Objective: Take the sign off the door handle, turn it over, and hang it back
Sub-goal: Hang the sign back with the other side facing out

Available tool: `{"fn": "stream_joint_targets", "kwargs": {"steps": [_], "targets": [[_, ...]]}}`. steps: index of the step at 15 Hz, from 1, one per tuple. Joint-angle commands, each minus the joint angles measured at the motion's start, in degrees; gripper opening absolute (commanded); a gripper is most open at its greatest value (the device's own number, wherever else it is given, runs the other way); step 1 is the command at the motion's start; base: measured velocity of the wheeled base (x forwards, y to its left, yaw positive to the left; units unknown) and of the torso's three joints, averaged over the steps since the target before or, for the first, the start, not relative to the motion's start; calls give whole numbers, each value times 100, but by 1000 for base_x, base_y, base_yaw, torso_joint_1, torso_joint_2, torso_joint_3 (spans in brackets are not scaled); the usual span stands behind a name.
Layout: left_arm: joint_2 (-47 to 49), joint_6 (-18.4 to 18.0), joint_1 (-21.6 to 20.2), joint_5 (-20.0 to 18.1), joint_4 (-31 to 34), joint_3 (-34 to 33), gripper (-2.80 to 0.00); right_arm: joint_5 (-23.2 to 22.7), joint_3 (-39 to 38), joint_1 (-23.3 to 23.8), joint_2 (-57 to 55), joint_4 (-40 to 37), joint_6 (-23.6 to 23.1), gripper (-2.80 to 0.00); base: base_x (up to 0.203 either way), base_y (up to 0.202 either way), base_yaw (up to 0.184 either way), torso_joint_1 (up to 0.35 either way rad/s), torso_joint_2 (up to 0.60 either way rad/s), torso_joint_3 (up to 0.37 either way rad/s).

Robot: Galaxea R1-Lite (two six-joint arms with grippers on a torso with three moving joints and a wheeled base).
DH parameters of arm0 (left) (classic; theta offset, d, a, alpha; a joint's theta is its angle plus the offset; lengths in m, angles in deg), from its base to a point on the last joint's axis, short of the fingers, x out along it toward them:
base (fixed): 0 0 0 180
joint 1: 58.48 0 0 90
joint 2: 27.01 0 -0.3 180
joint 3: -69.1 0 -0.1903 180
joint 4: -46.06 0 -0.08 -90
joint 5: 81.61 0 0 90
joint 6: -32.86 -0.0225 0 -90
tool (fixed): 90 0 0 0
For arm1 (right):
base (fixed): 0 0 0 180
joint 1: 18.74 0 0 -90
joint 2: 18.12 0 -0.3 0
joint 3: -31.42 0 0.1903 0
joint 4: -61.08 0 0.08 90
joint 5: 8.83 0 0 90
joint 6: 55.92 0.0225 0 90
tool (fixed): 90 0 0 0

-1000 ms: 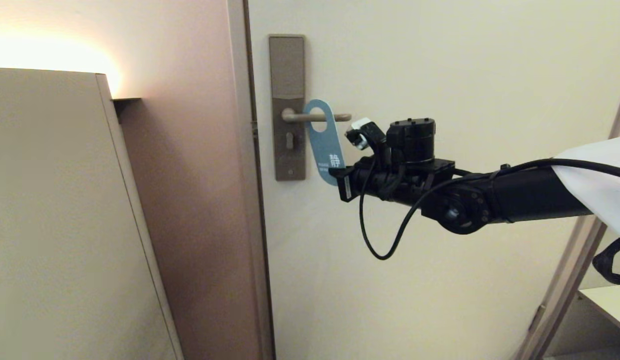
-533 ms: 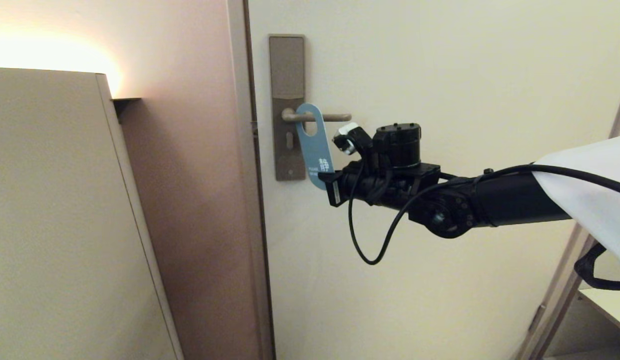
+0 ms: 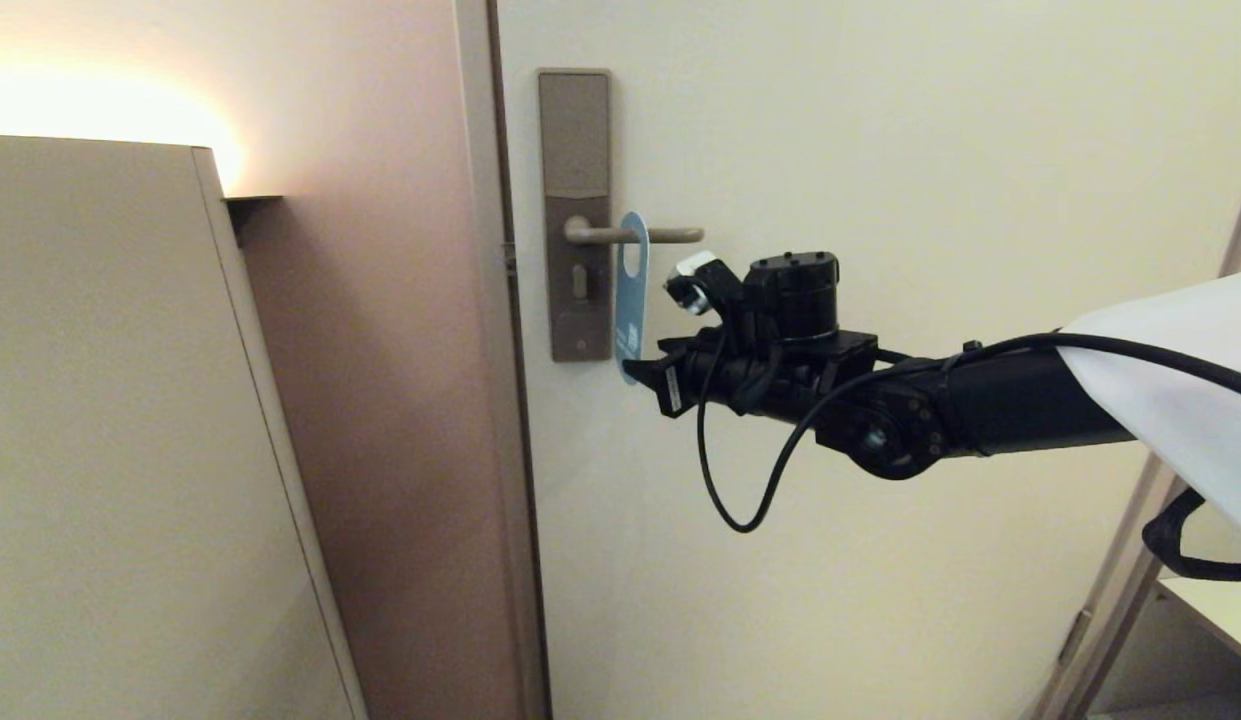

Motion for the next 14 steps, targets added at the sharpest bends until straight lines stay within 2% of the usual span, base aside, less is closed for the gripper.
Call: {"fn": "stream_joint_targets", "kwargs": {"steps": [1, 14], "targets": [[-2, -1, 3, -2, 0, -2, -280, 4, -16, 1, 24, 21, -3, 0, 0, 0, 0, 0, 0, 0], [-2, -1, -2, -2, 0, -2, -280, -32, -277, 5, 633, 3, 20, 0, 0, 0, 0, 0, 0, 0]]}}
